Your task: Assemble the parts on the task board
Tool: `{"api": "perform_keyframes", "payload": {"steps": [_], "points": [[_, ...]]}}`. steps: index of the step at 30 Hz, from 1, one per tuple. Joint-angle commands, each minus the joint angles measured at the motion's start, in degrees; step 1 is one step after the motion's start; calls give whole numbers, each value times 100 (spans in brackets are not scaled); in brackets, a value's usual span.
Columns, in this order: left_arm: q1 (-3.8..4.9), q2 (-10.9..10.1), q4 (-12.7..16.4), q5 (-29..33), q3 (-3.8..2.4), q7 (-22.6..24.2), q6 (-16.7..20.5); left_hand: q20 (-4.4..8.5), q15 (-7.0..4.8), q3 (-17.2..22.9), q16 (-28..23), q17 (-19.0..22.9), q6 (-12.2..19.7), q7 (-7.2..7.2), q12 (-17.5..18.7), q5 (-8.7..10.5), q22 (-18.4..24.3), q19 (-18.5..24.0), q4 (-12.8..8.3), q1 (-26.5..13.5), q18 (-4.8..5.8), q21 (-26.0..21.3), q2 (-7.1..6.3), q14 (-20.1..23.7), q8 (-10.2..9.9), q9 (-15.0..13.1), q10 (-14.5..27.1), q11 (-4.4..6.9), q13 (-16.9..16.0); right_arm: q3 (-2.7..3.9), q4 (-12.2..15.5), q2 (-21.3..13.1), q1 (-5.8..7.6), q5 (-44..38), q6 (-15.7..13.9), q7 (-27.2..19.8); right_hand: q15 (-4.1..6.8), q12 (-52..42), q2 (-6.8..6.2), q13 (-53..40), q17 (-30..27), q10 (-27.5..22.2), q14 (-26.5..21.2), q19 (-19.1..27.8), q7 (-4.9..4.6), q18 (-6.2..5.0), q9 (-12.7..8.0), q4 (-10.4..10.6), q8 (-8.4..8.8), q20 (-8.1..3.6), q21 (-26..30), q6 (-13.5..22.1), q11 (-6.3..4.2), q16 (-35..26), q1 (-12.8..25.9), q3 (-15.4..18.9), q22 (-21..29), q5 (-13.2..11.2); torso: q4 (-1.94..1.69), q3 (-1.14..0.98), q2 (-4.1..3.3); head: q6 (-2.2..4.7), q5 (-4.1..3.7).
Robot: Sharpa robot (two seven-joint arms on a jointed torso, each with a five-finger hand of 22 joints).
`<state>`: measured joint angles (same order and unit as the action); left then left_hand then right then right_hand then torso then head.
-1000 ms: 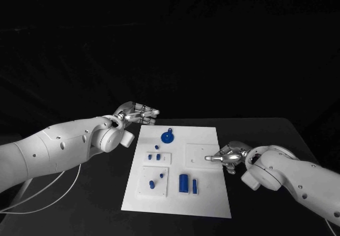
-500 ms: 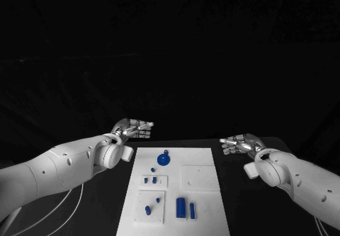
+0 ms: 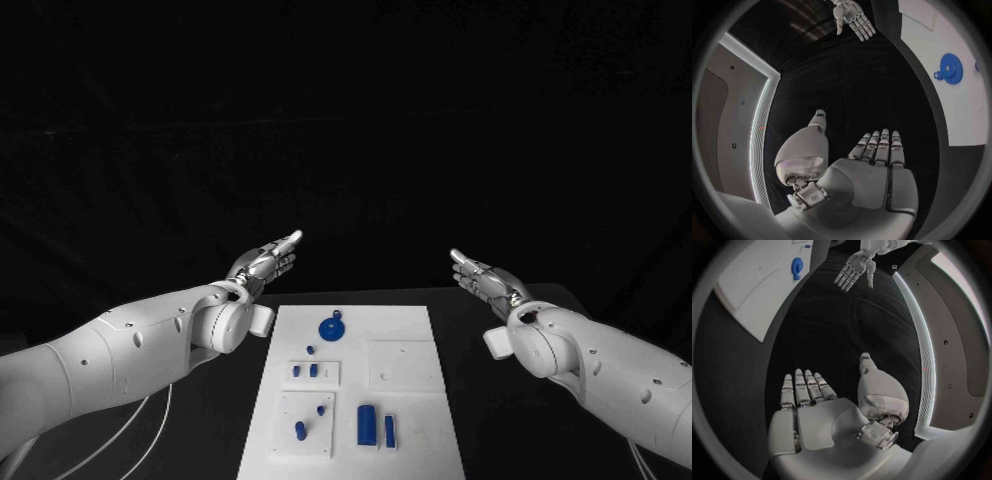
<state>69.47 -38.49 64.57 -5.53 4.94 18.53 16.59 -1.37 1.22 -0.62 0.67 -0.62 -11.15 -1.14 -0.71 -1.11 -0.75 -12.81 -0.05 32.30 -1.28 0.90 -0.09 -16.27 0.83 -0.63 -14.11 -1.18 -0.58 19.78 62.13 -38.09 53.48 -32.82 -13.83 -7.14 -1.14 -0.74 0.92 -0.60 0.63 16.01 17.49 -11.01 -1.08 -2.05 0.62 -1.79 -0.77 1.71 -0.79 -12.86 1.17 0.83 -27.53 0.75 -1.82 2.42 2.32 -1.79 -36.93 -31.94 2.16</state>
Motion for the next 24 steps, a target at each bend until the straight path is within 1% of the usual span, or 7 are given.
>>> {"api": "perform_keyframes", "payload": {"steps": [1,2,6,12,15,19,24], "points": [[-133,-87,399,154,-70,340,724,137,-122,62,-67,62,1115,114,71,111,75,1281,5,-3230,128,-90,9,1627,-83,63,1411,118,58,-201,385,-76,96,729,-674,-558,114,74,-92,60,-63,-1601,-1749,1101,108,205,-62,179,77,-171,79,1286,-117,-83,2753,-75,182,-242,-124,96,306,-119,-108],[-225,-149,647,200,-119,431,959,137,-122,62,-67,62,1115,114,71,111,75,1281,5,-3230,128,-90,9,1627,-83,63,1411,118,58,-373,617,-133,152,977,-902,-724,114,74,-92,60,-63,-1601,-1749,1101,108,205,-62,179,77,-171,79,1286,-117,-83,2753,-75,182,-242,-146,113,360,-144,-129],[-492,-328,1363,334,-261,694,1638,137,-122,62,-67,62,1115,114,71,111,75,1281,5,-3230,128,-90,9,1627,-83,63,1411,118,58,-881,1302,-300,315,1705,-1575,-1212,114,74,-92,60,-63,-1601,-1749,1101,108,205,-62,179,77,-171,79,1286,-117,-83,2753,-75,182,-242,-213,164,527,-222,-196],[-801,-534,2192,488,-425,999,2424,137,-122,62,-67,62,1115,114,71,111,75,1281,5,-3230,128,-90,9,1627,-83,63,1411,118,58,-1574,2237,-528,538,2702,-2494,-1878,114,74,-92,60,-63,-1601,-1749,1101,108,205,-62,179,77,-171,79,1286,-117,-83,2753,-75,182,-242,-232,179,575,-244,-216],[-882,-588,2408,528,-468,1078,2629,137,-122,62,-67,62,1115,114,71,111,75,1281,5,-3230,128,-90,9,1627,-83,63,1411,118,58,-1780,2514,-595,604,2997,-2766,-2075,114,74,-92,60,-63,-1601,-1749,1101,108,205,-62,179,77,-171,79,1286,-117,-83,2753,-75,182,-242,-232,179,575,-244,-216],[-930,-620,2538,552,-494,1126,2752,137,-122,62,-67,62,1115,114,71,111,75,1281,5,-3230,128,-90,9,1627,-83,63,1411,118,58,-1951,2746,-652,659,3243,-2993,-2240,114,74,-92,60,-63,-1601,-1749,1101,108,205,-62,179,77,-171,79,1286,-117,-83,2753,-75,182,-242,-232,179,575,-244,-216],[-930,-620,2538,553,-494,1126,2753,137,-122,62,-67,62,1115,114,71,111,75,1281,5,-3230,128,-90,9,1627,-83,63,1411,118,58,-1978,2782,-661,668,3282,-3029,-2266,114,74,-92,60,-63,-1601,-1749,1101,108,205,-62,179,77,-171,79,1286,-117,-83,2753,-75,182,-242,-232,179,575,-244,-216]]}}
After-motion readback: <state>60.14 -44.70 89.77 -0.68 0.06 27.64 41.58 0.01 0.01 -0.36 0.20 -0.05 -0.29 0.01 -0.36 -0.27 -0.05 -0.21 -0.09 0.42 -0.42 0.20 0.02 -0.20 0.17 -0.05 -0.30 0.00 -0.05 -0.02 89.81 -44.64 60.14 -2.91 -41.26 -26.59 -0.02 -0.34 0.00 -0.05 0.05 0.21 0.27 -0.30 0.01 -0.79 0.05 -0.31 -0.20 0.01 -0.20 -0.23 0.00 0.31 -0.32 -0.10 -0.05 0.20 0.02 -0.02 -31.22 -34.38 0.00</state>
